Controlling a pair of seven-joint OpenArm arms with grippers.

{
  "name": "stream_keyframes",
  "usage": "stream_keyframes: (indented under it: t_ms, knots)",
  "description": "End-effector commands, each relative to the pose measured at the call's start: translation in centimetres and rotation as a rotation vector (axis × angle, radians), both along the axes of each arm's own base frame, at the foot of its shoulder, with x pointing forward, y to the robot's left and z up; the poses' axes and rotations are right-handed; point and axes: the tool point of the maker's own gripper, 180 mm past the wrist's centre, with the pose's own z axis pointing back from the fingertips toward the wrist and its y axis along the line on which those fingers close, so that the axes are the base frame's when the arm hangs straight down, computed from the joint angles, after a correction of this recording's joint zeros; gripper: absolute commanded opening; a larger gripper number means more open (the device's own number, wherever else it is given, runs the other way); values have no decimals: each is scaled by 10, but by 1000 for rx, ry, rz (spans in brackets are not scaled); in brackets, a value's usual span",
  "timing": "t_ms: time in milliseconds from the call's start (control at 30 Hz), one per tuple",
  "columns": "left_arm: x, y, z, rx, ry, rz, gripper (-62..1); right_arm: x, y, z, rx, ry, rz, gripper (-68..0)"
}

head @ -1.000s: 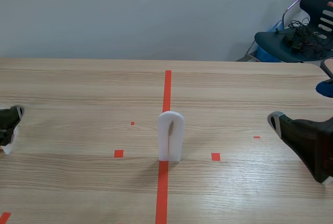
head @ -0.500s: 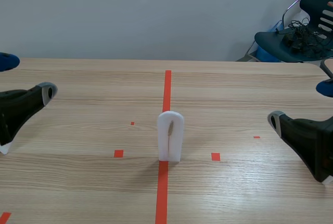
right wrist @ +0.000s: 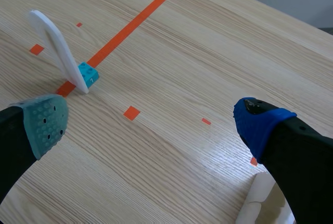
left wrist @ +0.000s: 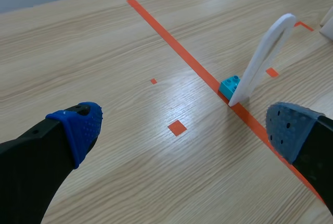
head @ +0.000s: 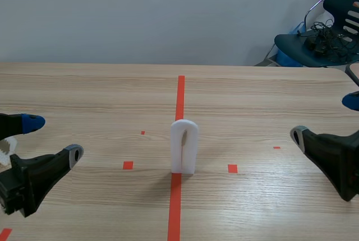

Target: Do the leaf sorting experiment

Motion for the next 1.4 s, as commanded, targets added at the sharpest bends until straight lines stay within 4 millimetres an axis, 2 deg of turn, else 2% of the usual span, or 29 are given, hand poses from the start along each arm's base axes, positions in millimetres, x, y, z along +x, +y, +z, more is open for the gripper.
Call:
stream_keyframes:
  t_ms: [0, 133, 267, 500, 633, 767, 867, 900, 967, 1100, 1167, 1233, 1367]
  knots:
    - [5, -1, 11, -11, -43, -5, 14, 5, 0, 3, 21, -20, -2, 4]
    - [6, -1, 14, -21, -57, -3, 14, 7, 13, -15, 66, 22, 46, 4]
    - [6, -1, 14, -19, -57, -3, 14, 14, 32, -46, 69, 61, 108, 4]
    - [6, -1, 14, -19, -57, -3, 14, 28, 90, -86, 62, 35, 266, 4]
    - [6, -1, 14, -19, -57, -3, 14, 34, 127, -100, 112, 30, 327, 4]
    - [6, -1, 14, -19, -57, -3, 14, 43, 149, -114, 95, 30, 328, 4]
    - [6, -1, 14, -20, -57, -3, 14, 41, 162, -122, 92, 45, 350, 4]
    - [6, -1, 14, -20, -57, -3, 14, 40, 165, -123, 90, 46, 351, -15]
    - [6, 0, 14, -19, -58, 0, 14, 41, 167, -124, 83, 40, 342, -108]
    - [8, 3, 14, -11, -61, 22, 14, 40, 169, -124, 84, 40, 343, -368]
    - [9, 3, 14, -11, -62, 22, 14, 40, 169, -124, 84, 40, 343, -469]
    - [9, 3, 14, -11, -62, 22, 14, 40, 169, -124, 84, 39, 343, -535]
    - [9, 3, 14, -12, -62, 22, 14, 41, 168, -124, 84, 39, 342, -621]
